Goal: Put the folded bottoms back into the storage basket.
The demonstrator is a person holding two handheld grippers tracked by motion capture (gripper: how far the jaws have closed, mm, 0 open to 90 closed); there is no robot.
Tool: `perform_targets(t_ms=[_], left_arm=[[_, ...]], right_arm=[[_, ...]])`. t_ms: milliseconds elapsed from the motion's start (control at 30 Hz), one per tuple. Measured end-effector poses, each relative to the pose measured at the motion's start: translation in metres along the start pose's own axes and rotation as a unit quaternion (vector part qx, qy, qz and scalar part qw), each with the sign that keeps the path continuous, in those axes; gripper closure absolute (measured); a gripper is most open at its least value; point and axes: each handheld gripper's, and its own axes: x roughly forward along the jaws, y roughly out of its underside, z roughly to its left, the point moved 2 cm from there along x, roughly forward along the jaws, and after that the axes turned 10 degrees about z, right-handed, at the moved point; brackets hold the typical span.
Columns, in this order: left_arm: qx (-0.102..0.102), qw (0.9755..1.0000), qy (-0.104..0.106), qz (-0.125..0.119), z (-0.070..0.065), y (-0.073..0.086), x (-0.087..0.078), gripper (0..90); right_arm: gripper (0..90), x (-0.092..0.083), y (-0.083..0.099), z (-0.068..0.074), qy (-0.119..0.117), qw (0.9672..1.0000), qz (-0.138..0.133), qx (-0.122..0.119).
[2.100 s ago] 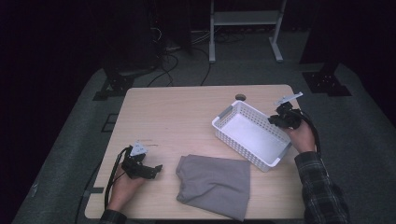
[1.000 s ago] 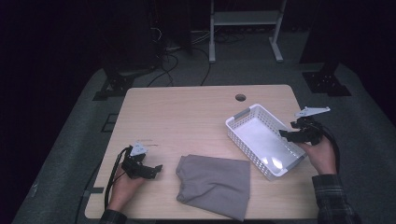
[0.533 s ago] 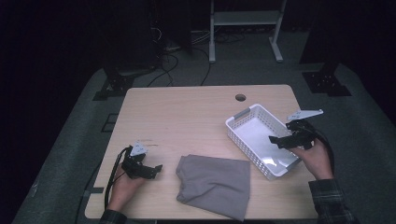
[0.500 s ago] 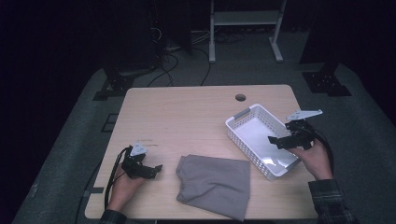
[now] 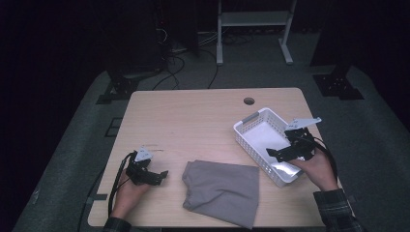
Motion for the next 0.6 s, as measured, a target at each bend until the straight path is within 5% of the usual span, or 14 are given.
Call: perform_targets(t_ms=[600], left_arm=[[0.003, 1.0000, 0.001, 0.001, 0.000, 0.000, 0.000, 0.0]], right_arm=[[0.0, 0.009, -0.017, 0.063, -0.037, 0.9970, -0.012, -0.067]])
